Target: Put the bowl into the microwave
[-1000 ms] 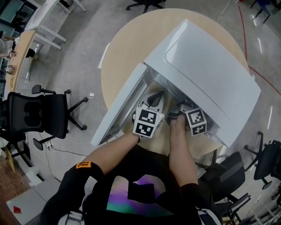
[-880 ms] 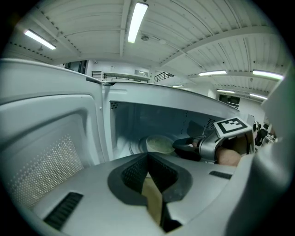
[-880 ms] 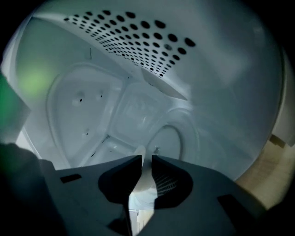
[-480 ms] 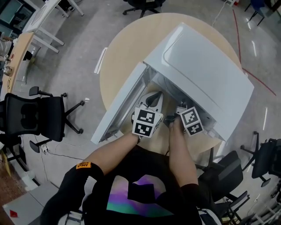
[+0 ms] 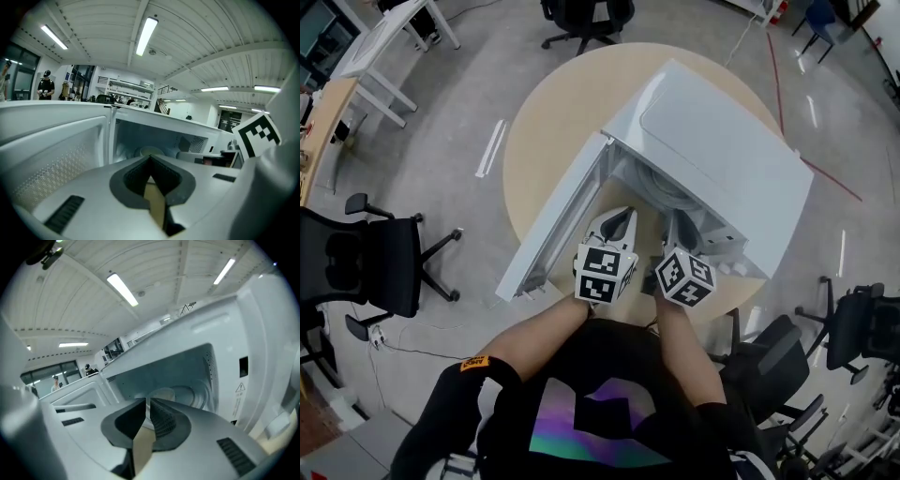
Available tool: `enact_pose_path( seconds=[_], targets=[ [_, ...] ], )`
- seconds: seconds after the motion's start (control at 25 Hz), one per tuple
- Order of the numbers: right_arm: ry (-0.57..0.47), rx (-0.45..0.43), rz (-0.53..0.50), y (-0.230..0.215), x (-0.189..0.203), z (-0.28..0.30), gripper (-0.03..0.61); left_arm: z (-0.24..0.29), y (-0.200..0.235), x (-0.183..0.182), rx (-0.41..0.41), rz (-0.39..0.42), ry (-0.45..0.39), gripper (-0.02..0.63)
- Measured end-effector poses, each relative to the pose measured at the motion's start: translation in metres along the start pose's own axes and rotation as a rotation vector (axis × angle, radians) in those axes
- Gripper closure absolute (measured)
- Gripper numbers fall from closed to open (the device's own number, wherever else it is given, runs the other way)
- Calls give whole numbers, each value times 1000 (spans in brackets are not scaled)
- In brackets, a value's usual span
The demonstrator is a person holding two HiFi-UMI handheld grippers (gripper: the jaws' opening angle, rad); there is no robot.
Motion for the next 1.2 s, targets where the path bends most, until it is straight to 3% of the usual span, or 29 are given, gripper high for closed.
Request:
enact_pose_path(
  seconds=[0.16,0.28,0.52,0.88,1.2],
  targets=[
    [-8,-14,-171,25,-10,-32,555,-28,-12,-5,56,22,-26,568],
    [-22,-13,-235,41,-17,-54,558,-48,-21,-12,98,51,-54,568],
    [-57,21,-253,68,-23,-87,558,-87,-25,-11,182,106,-80,568],
    [-62,61,-298,108,-22,-134,560,-133,-20,-4,259,94,-49,568],
    [-82,36,-283,107,-24,-169,560,-158,-39,-8,270,127,-90,568]
  ],
)
Point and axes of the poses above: the fingertips, and each gripper's own axes: z forward along the fingers, y to its left, x out of its underside, the point moved 7 cm from there along -z, backward along the fingers, and after that the axes turned 12 degrees about -z, right-handed, at the moved point
